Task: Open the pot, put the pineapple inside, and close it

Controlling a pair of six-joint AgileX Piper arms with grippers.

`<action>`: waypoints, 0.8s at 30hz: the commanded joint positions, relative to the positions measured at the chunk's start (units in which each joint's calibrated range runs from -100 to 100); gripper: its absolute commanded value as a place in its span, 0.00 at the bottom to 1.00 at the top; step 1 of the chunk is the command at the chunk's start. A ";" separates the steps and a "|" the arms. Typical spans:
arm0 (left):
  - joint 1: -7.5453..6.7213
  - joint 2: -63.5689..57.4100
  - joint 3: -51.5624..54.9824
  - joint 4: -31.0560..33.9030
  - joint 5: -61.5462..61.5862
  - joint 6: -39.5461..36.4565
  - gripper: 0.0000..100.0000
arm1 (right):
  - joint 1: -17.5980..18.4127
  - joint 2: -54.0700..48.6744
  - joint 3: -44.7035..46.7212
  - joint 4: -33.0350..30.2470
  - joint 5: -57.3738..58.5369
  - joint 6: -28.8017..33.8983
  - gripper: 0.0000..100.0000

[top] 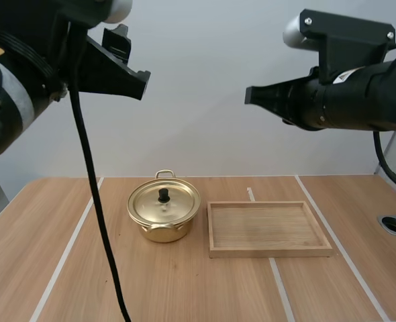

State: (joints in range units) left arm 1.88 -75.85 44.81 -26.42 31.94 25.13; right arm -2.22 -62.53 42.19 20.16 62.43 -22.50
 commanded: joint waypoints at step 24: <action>-0.11 -24.15 25.87 22.17 32.11 -39.55 0.00 | -0.16 -24.34 26.96 -21.91 -19.15 0.25 0.00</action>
State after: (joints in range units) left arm 1.88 -99.67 65.37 -6.05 61.12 -13.92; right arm -2.22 -85.62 66.06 -3.65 45.20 -22.26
